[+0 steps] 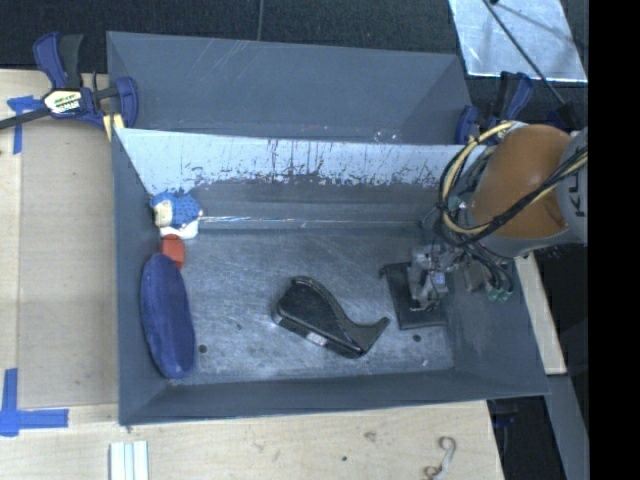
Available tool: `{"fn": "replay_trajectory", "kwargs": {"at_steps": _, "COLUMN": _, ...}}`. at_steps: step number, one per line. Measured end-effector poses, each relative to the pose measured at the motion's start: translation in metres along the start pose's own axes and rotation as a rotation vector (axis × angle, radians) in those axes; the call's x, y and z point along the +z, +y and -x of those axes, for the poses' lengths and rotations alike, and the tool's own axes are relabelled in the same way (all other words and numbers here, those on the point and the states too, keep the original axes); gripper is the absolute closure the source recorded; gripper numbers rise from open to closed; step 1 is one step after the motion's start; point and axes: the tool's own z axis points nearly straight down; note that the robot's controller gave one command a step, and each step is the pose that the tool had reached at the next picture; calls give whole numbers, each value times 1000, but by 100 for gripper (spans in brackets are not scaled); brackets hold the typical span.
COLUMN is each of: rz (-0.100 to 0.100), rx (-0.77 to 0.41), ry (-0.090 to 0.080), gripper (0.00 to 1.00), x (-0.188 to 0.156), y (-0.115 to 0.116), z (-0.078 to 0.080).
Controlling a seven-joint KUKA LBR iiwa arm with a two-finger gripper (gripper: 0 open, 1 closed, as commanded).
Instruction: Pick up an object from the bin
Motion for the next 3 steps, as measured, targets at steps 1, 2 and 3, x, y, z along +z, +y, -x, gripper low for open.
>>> {"fn": "replay_trajectory", "kwargs": {"at_steps": 1, "rz": 0, "rx": 0, "ry": 1, "gripper": 0, "x": 0, "y": 0, "z": 0}}
{"fn": "replay_trajectory", "kwargs": {"at_steps": 2, "rz": 0, "rx": 0, "ry": 0, "gripper": 100, "x": 0, "y": 0, "z": 0}}
{"fn": "replay_trajectory", "kwargs": {"at_steps": 3, "rz": 0, "rx": -1, "ry": 1, "gripper": 0, "x": 0, "y": 0, "z": 0}}
